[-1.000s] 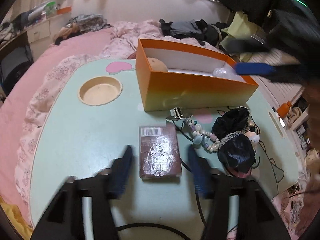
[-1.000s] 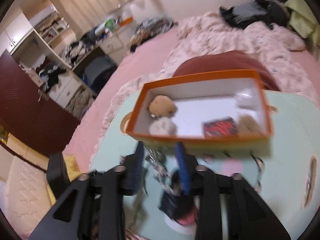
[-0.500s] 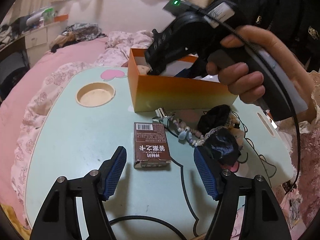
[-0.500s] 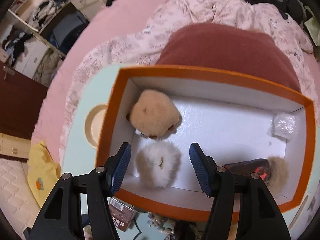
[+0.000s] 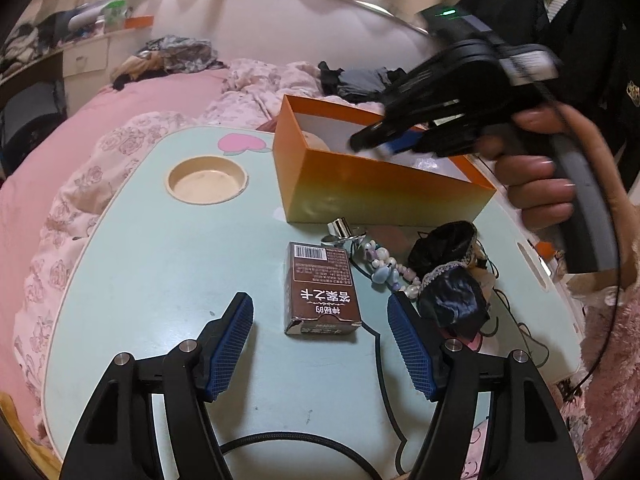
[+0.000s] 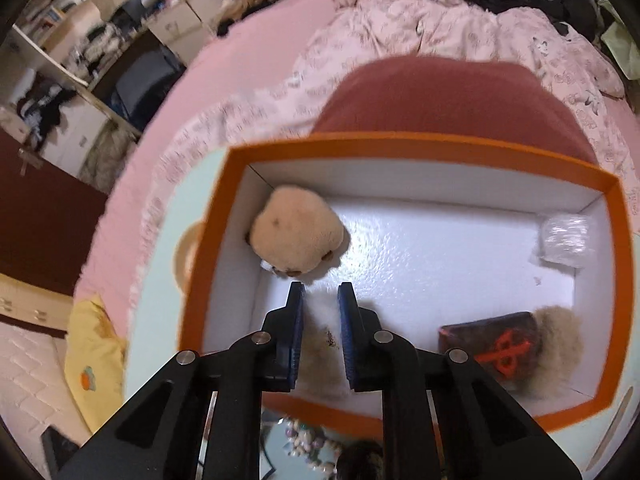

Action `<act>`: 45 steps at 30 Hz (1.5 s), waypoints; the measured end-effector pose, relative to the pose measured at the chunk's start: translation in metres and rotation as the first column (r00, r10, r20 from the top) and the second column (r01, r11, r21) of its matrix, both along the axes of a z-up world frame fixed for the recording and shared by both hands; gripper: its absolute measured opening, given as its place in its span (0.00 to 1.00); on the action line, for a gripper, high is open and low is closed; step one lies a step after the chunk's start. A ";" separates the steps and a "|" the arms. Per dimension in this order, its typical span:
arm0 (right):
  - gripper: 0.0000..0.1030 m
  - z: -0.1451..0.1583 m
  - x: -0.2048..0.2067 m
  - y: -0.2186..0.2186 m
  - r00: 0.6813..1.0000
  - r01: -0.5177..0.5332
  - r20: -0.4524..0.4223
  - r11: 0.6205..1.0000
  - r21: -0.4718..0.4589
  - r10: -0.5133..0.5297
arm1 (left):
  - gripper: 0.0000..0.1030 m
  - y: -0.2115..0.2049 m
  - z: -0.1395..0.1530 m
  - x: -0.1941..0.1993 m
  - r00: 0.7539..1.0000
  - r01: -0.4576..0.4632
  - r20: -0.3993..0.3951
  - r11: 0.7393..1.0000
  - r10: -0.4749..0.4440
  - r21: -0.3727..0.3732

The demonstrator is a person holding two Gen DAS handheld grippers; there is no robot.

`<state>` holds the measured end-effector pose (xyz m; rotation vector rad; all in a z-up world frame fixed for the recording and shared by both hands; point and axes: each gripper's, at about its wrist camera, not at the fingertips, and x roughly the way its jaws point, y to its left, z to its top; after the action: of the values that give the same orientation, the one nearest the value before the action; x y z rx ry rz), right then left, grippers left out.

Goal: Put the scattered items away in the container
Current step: 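Grasp the white fluffy pompom inside the box with the right gripper, then set the white pompom on the table with the right gripper while the left reaches into the box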

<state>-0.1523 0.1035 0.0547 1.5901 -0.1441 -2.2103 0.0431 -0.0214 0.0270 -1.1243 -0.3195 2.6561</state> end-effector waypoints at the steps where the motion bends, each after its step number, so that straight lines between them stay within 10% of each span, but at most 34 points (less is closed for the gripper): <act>1: 0.17 0.007 0.005 0.005 1.000 0.003 -0.021 1.000 -0.008 -0.003 | 0.67 0.000 0.000 0.000 1.000 -0.001 0.000 1.000 0.001 0.002; 9: 0.13 0.071 0.059 0.030 0.981 -0.038 -0.193 0.996 -0.079 0.022 | 0.68 -0.004 -0.001 -0.003 1.000 -0.011 0.010 1.000 0.011 0.008; 17: 0.14 0.064 0.091 0.045 0.977 -0.059 -0.210 0.993 -0.100 0.037 | 0.68 -0.007 -0.002 -0.008 0.999 -0.027 0.030 1.000 0.027 0.005; 22: 0.71 0.057 0.040 0.035 0.991 0.021 -0.133 0.998 -0.062 -0.029 | 0.68 -0.002 0.000 -0.006 1.000 -0.013 0.022 1.000 0.013 -0.006; 30: 0.70 -0.010 -0.012 -0.022 0.997 -0.071 0.044 0.985 0.156 0.065 | 0.68 -0.006 -0.004 -0.002 0.999 -0.011 0.033 1.000 0.011 -0.001; 33: 0.48 -0.030 -0.020 -0.027 0.990 -0.095 0.120 0.984 0.152 0.077 | 0.68 -0.007 -0.003 -0.002 0.999 -0.011 0.031 1.000 0.011 0.004; 35: 0.22 -0.027 -0.024 -0.019 0.991 -0.085 0.116 0.991 0.106 0.073 | 0.68 -0.008 -0.003 -0.002 1.000 -0.008 0.027 1.000 0.008 0.009; 45: 0.23 0.056 0.027 0.032 0.994 -0.057 -0.095 0.998 -0.029 0.054 | 0.68 -0.009 -0.004 -0.005 0.999 -0.014 0.036 1.000 0.013 0.013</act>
<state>-0.1250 0.1359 0.1103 1.4523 -0.1058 -2.2238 0.0377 -0.0303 0.0230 -1.1714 -0.3526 2.6436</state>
